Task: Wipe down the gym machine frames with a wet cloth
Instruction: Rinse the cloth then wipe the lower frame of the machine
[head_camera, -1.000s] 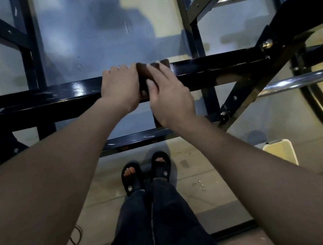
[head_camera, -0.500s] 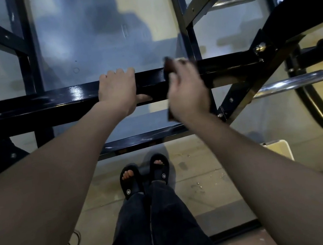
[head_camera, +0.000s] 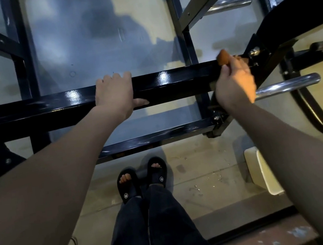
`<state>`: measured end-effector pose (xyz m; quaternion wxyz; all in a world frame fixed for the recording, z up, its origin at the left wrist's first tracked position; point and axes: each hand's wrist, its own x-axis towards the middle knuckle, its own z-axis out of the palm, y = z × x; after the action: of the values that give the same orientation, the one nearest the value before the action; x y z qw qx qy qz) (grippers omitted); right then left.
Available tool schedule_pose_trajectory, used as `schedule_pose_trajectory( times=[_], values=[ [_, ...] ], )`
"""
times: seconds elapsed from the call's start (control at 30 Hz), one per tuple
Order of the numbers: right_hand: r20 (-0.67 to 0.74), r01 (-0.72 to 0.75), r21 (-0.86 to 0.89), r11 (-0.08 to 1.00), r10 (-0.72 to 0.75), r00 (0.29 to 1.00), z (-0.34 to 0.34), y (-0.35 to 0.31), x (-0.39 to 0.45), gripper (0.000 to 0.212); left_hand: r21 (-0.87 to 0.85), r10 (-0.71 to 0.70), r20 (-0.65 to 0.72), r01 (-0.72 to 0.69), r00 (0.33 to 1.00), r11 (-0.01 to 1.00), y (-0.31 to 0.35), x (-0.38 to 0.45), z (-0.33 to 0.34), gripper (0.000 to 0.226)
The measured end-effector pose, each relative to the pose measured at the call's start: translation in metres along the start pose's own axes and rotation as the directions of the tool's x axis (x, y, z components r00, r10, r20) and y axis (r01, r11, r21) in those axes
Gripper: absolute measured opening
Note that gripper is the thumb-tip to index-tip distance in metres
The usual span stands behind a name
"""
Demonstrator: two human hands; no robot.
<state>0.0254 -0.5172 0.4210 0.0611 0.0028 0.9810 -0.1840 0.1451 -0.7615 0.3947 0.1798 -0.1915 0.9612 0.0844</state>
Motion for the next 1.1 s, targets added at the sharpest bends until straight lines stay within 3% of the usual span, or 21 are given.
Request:
schedule_pose_trajectory(
  times=[0.1, 0.2, 0.27, 0.33, 0.37, 0.47, 0.57, 0.67, 0.77, 0.83, 0.87, 0.93, 0.97, 1.0, 1.03, 1.1],
  values=[
    [0.087, 0.226, 0.097, 0.969, -0.234, 0.968, 0.022, -0.043, -0.047, 0.043, -0.002, -0.001, -0.004, 0.001, 1.0, 1.0, -0.001, 0.0, 0.001, 0.073],
    [0.245, 0.49, 0.142, 0.86, -0.511, 0.824, 0.031, -0.056, -0.071, 0.046, -0.028, 0.004, -0.012, -0.004, 1.0, 1.0, -0.001, 0.0, 0.001, 0.071],
    [0.285, 0.586, 0.109, 0.803, -0.59, 0.756, 0.019, -0.046, -0.055, 0.046, -0.028, 0.004, -0.011, -0.004, 1.0, 1.0, -0.001, 0.0, 0.001, 0.073],
    [0.288, 0.587, 0.054, 0.808, -0.576, 0.765, 0.006, -0.023, -0.027, 0.045, -0.016, -0.001, 0.0, 0.001, 1.0, 1.0, 0.0, 0.0, 0.0, 0.075],
    [0.272, 0.529, 0.03, 0.848, -0.516, 0.812, -0.001, -0.012, -0.012, 0.045, -0.013, -0.004, 0.005, 0.005, 1.0, 1.0, 0.0, -0.001, -0.001, 0.075],
    [0.155, 0.191, -0.06, 0.98, -0.18, 0.971, -0.016, 0.017, 0.022, 0.046, -0.008, -0.005, 0.007, 0.005, 1.0, 1.0, 0.002, -0.001, -0.002, 0.075],
    [0.095, 0.049, -0.079, 0.996, -0.041, 0.995, -0.012, 0.015, 0.016, 0.049, 0.002, -0.004, 0.008, 0.004, 1.0, 1.0, 0.001, -0.001, -0.001, 0.077],
    [0.077, 0.184, -0.02, 0.983, -0.182, 0.98, 0.001, -0.009, -0.018, 0.047, 0.001, -0.007, 0.021, 0.007, 1.0, 1.0, 0.001, 0.002, -0.001, 0.077],
    [0.189, 0.387, 0.099, 0.917, -0.399, 0.897, 0.016, -0.038, -0.055, 0.046, 0.014, -0.005, 0.027, 0.004, 1.0, 1.0, 0.002, 0.002, -0.003, 0.077],
    [0.271, 0.426, 0.2, 0.882, -0.468, 0.841, 0.017, -0.053, -0.065, 0.044, 0.015, -0.005, 0.021, 0.005, 1.0, 1.0, 0.002, 0.0, -0.004, 0.076],
    [0.315, 0.36, 0.294, 0.885, -0.445, 0.838, 0.013, -0.058, -0.066, 0.041, -0.003, -0.006, 0.027, 0.006, 1.0, 1.0, 0.001, 0.0, -0.005, 0.074],
    [0.463, -0.034, 0.562, 0.827, -0.281, 0.84, 0.0, -0.064, -0.061, 0.035, -0.092, -0.018, 0.078, 0.025, 0.997, 0.995, -0.001, 0.001, -0.012, 0.071],
    [0.572, -0.309, 0.662, 0.683, -0.194, 0.797, -0.008, -0.065, -0.058, 0.034, -0.152, -0.024, 0.129, 0.043, 0.991, 0.987, -0.003, 0.001, -0.019, 0.069],
    [0.687, -0.556, 0.681, 0.477, -0.153, 0.71, -0.016, -0.066, -0.057, 0.033, -0.227, -0.027, 0.184, 0.07, 0.983, 0.971, -0.004, 0.001, -0.026, 0.067],
    [0.769, -0.715, 0.635, 0.292, -0.144, 0.623, -0.024, -0.066, -0.056, 0.036, -0.322, -0.019, 0.221, 0.092, 0.975, 0.942, -0.003, 0.001, -0.036, 0.063],
    [0.862, -0.855, 0.503, 0.122, -0.146, 0.486, -0.032, -0.063, -0.058, 0.044, -0.543, 0.019, 0.216, 0.104, 0.976, 0.833, 0.005, -0.003, -0.053, 0.048]
  ],
)
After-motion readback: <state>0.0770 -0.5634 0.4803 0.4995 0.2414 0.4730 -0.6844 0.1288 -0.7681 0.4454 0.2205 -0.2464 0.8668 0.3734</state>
